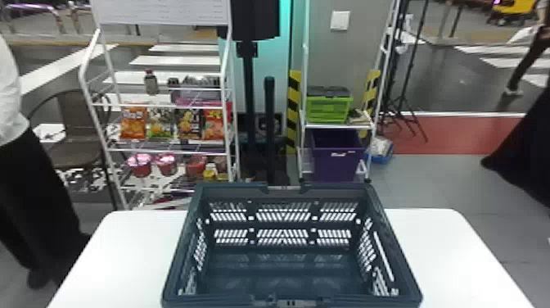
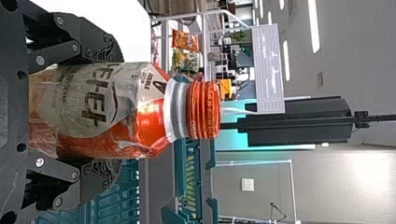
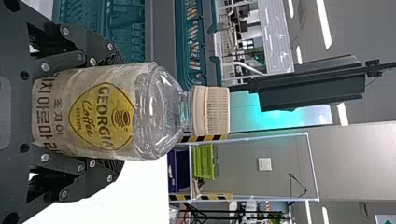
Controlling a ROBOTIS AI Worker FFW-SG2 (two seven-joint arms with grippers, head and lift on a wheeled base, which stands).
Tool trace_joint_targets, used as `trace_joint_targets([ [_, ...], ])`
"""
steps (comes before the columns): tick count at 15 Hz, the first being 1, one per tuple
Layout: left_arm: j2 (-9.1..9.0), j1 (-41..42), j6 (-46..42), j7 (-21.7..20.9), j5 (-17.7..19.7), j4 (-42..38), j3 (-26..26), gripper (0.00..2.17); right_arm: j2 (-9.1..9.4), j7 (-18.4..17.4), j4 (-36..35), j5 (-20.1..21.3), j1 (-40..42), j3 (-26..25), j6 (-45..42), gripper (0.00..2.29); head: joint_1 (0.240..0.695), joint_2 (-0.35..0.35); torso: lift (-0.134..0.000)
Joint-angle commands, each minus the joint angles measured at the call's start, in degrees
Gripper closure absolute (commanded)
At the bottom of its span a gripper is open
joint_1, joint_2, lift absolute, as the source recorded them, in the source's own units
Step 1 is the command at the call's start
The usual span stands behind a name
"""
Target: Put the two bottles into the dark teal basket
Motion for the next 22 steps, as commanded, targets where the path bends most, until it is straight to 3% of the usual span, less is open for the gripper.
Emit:
trace_joint_targets([
  [1, 0.00, 0.0, 0.0, 0.0, 0.0, 0.0, 0.0, 2.15, 0.05, 0.0, 0.0, 0.0, 0.0, 0.0, 0.2, 2.29, 0.499, 0.000, 0.000],
  [13, -0.09, -0.2, 0.0, 0.1, 0.1, 0.4, 0.0, 2.15, 0.05, 0.0, -0.6, 0.4, 0.0, 0.0, 0.2, 2.29, 0.499, 0.000, 0.000],
  [22, 2.29, 0.4, 0.0, 3.4, 0.7, -0.1, -0.6, 2.15, 0.05, 4.6, -14.1, 0.6, -4.1, -1.7, 10.2, 2.29, 0.499, 0.000, 0.000],
])
